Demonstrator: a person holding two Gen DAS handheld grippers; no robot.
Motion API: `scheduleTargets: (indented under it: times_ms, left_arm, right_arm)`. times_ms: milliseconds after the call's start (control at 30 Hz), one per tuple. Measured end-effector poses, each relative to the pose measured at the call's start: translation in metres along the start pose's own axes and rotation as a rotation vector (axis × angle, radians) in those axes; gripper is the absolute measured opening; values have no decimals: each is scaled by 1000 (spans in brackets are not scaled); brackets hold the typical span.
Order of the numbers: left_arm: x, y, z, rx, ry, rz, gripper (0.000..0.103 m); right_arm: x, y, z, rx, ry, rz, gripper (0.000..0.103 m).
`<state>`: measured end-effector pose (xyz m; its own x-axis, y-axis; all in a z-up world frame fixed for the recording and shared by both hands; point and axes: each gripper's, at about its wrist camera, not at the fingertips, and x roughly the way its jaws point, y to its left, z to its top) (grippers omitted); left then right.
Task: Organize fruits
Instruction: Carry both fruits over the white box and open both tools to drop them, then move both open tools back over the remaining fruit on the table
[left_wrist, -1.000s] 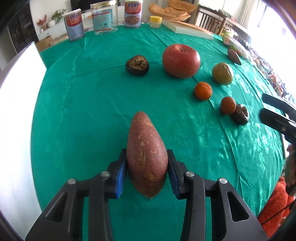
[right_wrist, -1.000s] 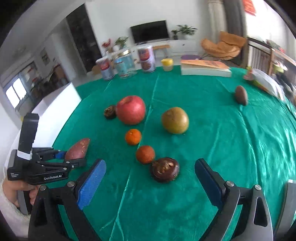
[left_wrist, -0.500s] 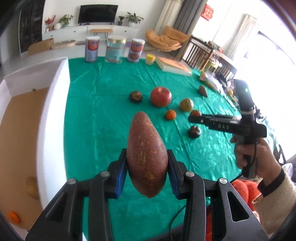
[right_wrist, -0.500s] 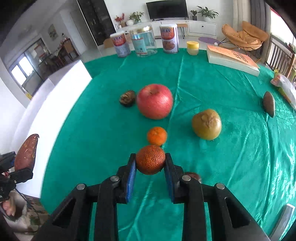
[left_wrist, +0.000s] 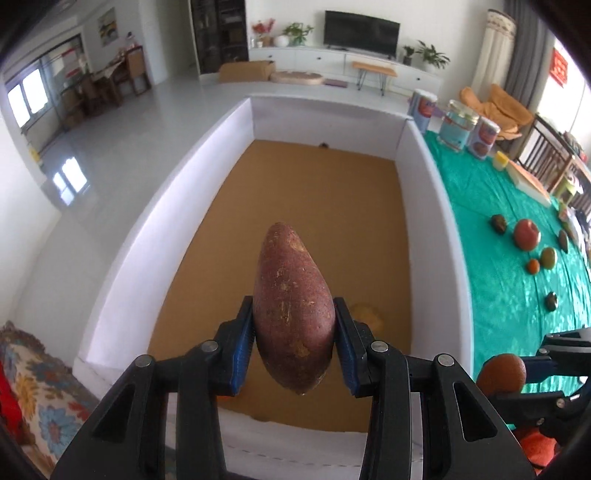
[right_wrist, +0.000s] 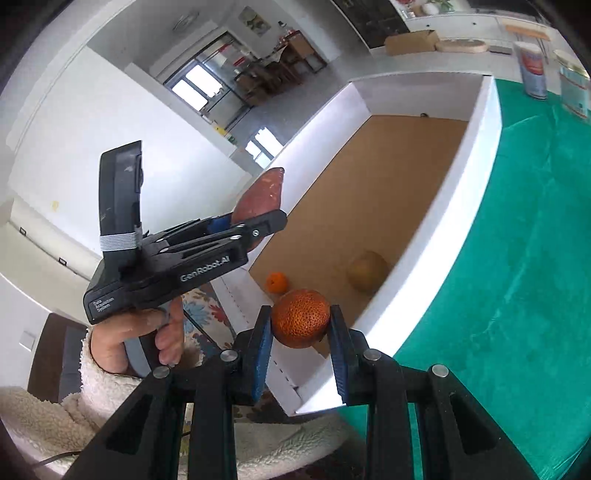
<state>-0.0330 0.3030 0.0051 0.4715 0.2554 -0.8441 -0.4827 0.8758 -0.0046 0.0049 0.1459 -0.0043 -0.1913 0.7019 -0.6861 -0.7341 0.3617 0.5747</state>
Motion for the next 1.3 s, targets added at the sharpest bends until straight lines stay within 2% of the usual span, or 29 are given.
scheduleTargets:
  times_ms: [67, 100, 133, 167, 233, 300, 400, 500, 567, 633, 700, 767, 833, 900, 1000, 1100, 1167, 1300]
  left_arm:
    - [13, 9, -7, -15, 36, 33, 42]
    - [17, 11, -8, -21, 42, 51, 42]
    - [15, 12, -9, -24, 27, 67, 48]
    - [11, 11, -8, -24, 5, 78, 56]
    - [-4, 4, -3, -23, -73, 86, 92]
    - [-23, -14, 3, -3, -165, 69, 96]
    - [-46, -61, 8, 71, -244, -42, 96]
    - [-53, -130, -1, 184, -257, -211, 99]
    - [-44, -182, -12, 271, -216, -323, 99]
    - [-25, -235, -25, 352, -161, -397, 99]
    - [-3, -280, -38, 415, -159, -425, 99]
    - [25, -316, -49, 469, -146, -378, 99]
    - [47, -338, -55, 505, -137, -316, 99]
    - [66, -347, -53, 498, -140, -289, 99]
    - [88, -351, -45, 461, -167, -256, 99]
    - [106, -351, -42, 446, -154, -211, 99]
    - [116, -351, -37, 429, -108, -207, 99]
    - [121, -343, -31, 374, -69, -239, 102]
  right_arm:
    - [19, 4, 5, -6, 24, -18, 35]
    - [22, 2, 7, 4, 17, -36, 49]
    - [19, -1, 9, 22, -9, -51, 62]
    - [11, -4, 10, 36, -45, -56, 66]
    - [-15, -10, 6, 37, -123, -71, 71]
    - [-50, -20, -6, 19, -211, -134, 78]
    - [-105, -49, -46, 30, -353, -311, 103]
    - [-144, -101, -96, 127, -442, -578, 103]
    - [-161, -141, -132, 245, -443, -758, 103]
    - [-180, -179, -164, 359, -432, -906, 103]
    - [-203, -215, -187, 469, -424, -999, 103]
    - [-224, -241, -205, 554, -426, -1065, 103]
    - [-236, -256, -221, 614, -426, -1099, 103]
    - [-246, -272, -225, 684, -441, -1071, 103]
    - [-250, -278, -226, 677, -464, -1098, 103]
    - [-243, -294, -221, 660, -462, -1132, 103]
    - [-243, -298, -224, 675, -470, -1108, 103]
    - [-244, -299, -226, 681, -479, -1089, 103]
